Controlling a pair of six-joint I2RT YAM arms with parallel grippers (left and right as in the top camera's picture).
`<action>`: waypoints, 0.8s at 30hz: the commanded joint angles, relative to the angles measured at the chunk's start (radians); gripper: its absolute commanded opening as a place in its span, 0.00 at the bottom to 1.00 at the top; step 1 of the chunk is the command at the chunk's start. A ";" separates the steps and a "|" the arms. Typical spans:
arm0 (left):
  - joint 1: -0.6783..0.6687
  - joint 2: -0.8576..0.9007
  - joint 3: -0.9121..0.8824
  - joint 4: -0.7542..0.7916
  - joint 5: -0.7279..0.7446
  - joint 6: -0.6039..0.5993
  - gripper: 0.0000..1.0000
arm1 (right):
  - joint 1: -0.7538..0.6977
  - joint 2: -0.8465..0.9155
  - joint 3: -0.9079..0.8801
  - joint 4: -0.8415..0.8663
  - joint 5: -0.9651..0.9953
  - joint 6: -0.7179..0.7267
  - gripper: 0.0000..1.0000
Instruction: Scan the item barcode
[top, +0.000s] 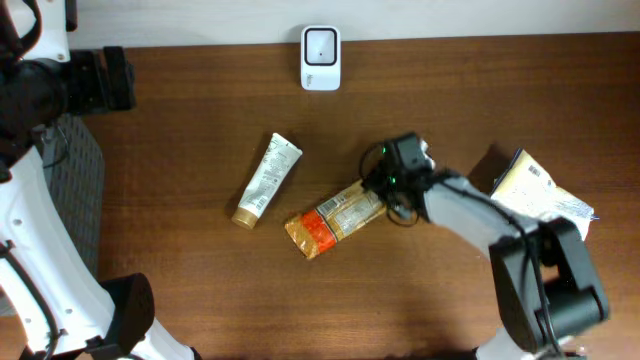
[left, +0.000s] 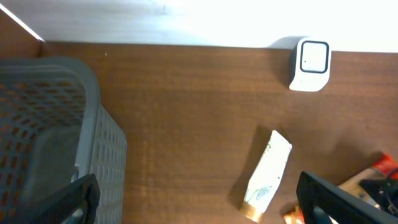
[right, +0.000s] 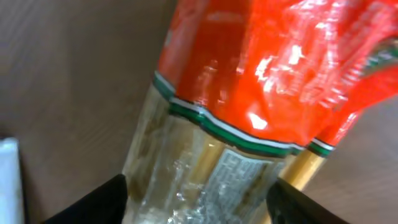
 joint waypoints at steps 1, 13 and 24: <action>0.005 -0.001 0.003 0.000 0.010 0.012 0.99 | -0.061 0.169 0.135 -0.151 -0.223 -0.392 0.82; 0.005 -0.001 0.003 -0.001 0.010 0.012 0.99 | -0.050 0.224 0.420 -0.308 -0.425 -1.036 0.99; 0.005 -0.001 0.003 -0.001 0.010 0.012 0.99 | -0.094 0.211 0.346 -0.557 -0.480 -0.742 0.77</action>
